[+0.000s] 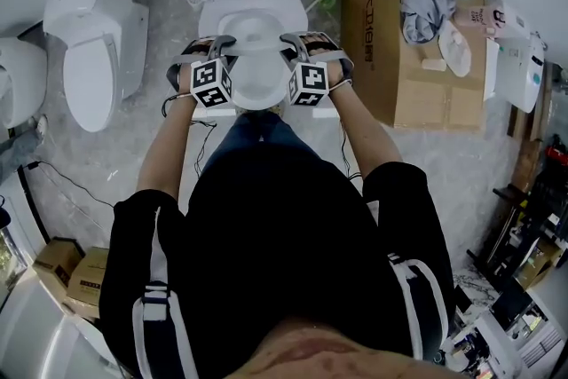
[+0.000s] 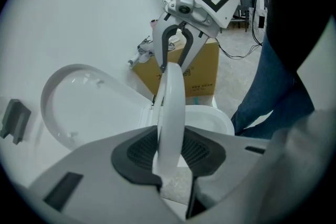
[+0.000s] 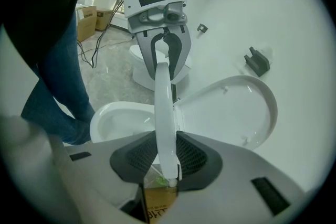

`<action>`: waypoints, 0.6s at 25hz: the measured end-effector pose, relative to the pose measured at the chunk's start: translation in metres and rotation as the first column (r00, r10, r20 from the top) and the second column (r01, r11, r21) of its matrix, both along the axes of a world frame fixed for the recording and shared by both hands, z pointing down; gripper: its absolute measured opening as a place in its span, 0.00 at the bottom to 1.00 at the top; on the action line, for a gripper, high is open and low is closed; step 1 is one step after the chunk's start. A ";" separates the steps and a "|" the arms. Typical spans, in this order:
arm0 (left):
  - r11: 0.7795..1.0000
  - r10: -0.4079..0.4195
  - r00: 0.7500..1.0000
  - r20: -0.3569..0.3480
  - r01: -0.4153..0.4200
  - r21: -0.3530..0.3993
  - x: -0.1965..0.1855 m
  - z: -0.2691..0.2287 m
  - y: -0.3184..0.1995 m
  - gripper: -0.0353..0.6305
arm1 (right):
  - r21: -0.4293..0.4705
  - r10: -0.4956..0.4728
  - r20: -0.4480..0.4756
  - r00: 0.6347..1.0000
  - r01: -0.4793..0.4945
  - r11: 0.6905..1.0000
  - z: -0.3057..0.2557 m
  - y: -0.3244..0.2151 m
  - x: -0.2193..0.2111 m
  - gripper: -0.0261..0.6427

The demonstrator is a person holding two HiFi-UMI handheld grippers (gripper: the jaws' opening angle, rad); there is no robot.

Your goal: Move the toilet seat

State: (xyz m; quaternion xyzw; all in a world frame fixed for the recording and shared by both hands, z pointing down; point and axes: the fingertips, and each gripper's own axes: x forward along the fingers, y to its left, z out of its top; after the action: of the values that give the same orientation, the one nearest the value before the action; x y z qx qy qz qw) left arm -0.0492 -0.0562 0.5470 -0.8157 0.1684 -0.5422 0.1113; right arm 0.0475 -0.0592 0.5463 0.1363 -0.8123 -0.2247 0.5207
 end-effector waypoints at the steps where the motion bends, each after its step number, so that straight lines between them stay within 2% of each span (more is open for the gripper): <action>1: 1.000 -0.004 1.000 -0.004 0.004 -0.002 0.000 -0.001 -0.002 0.24 | -0.005 0.000 0.001 1.000 0.001 1.000 -0.001 -0.002 0.000 0.22; 15: 0.999 -0.047 0.997 -0.055 0.047 0.008 -0.004 -0.024 -0.039 0.22 | -0.039 0.030 0.040 0.999 -0.028 0.999 -0.022 -0.038 -0.004 0.22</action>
State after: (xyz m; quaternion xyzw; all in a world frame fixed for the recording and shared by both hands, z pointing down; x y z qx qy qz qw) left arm -0.0534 -0.0955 0.5231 -0.8255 0.1929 -0.5214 0.0976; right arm 0.0437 -0.0976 0.5247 0.1423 -0.8248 -0.1985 0.5099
